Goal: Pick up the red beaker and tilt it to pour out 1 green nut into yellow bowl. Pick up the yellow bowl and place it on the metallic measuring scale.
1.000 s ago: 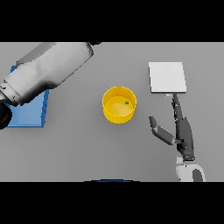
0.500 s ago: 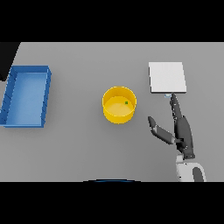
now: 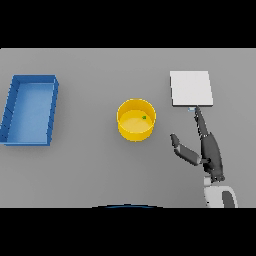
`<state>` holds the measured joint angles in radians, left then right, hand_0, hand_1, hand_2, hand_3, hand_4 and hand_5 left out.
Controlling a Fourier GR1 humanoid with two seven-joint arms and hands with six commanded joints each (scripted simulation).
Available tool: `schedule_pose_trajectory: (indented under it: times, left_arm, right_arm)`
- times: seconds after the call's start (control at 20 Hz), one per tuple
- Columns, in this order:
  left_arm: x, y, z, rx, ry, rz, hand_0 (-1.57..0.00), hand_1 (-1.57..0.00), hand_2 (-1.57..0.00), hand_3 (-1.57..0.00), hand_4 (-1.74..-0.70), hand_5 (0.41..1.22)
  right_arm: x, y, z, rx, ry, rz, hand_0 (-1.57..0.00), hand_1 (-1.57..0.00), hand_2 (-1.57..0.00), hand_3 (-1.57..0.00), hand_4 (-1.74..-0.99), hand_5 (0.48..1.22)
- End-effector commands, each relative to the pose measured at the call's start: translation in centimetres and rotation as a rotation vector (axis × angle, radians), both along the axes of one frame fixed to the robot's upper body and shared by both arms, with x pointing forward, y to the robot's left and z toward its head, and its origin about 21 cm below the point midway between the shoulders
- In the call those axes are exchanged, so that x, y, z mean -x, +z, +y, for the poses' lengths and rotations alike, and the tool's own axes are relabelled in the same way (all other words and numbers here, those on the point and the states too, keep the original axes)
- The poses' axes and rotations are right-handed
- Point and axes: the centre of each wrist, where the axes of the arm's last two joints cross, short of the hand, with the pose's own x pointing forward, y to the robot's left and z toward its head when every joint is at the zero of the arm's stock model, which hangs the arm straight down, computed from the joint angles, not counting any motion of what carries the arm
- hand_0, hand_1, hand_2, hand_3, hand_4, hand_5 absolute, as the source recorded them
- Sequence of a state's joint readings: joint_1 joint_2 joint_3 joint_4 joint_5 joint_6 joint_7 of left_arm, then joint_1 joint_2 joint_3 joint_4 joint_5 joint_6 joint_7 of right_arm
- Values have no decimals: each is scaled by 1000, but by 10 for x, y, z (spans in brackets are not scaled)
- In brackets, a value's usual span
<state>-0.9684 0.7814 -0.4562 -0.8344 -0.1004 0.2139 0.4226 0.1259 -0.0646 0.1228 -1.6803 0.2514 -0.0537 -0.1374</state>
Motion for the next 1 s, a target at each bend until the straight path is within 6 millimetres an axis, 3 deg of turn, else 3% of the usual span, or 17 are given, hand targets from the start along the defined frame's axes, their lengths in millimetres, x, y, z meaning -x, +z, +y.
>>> schedule_pose_trajectory:
  times: [0.0, 0.25, 0.5, 0.65, 0.75, 0.8, 0.85, 0.9, 0.95]
  left_arm:
    - [10, -12, 3, 18, 24, 8, -1571, -1571, -1570, -1457, -1741, 1221]
    - [51, -65, 8, 121, 109, 47, -1571, -1571, -1571, -1449, -1741, 1221]
    - [75, -97, 6, 180, 166, 86, -1571, -1571, -1571, -1509, -1741, 1221]
    - [79, -104, 5, 188, 182, 102, -1571, -1571, -1571, -1539, -1741, 1117]
    - [80, -112, 9, 174, 197, 134, -1571, -1571, -1571, -1551, -1741, 967]
    - [83, -112, 10, 159, 189, 147, -1571, -1571, -1571, -1555, -1667, 908]
    - [85, -110, 10, 151, 165, 176, -1571, -1571, -1571, -1503, -1530, 865]
    - [88, -111, 7, 155, 128, 218, -1564, -1449, -1432, -1362, -1374, 830]
    - [92, -108, 6, 170, 93, 254, -1457, -1180, -1187, -1129, -1229, 803]
  right_arm:
    - [1, 0, -1, 2, 2, -10, 1, 1, 1, 1, -1212, 641]
    - [-3, 1, 6, 13, 5, 10, 1, 1, 1, 1, -1215, 664]
    - [0, -2, 1, 10, 16, 1, 1, 1, 1, 1, -1217, 666]
    - [1, 1, 0, 23, 15, -5, 1, 1, 1, 1, -1207, 665]
    - [1, -3, 2, 18, 15, -5, 1, 1, 1, 1, -1205, 664]
    - [-1, 1, 2, 21, 15, -22, 1, 1, 1, 1, -1202, 667]
    - [1, -1, 0, 27, 12, -15, 1, 1, 1, 1, -1197, 664]
    - [2, 0, 2, 21, 16, -9, 1, 1, 1, 1, -1192, 663]
    - [5, -1, 2, 9, 23, -13, 1, 1, 1, 1, -1188, 663]
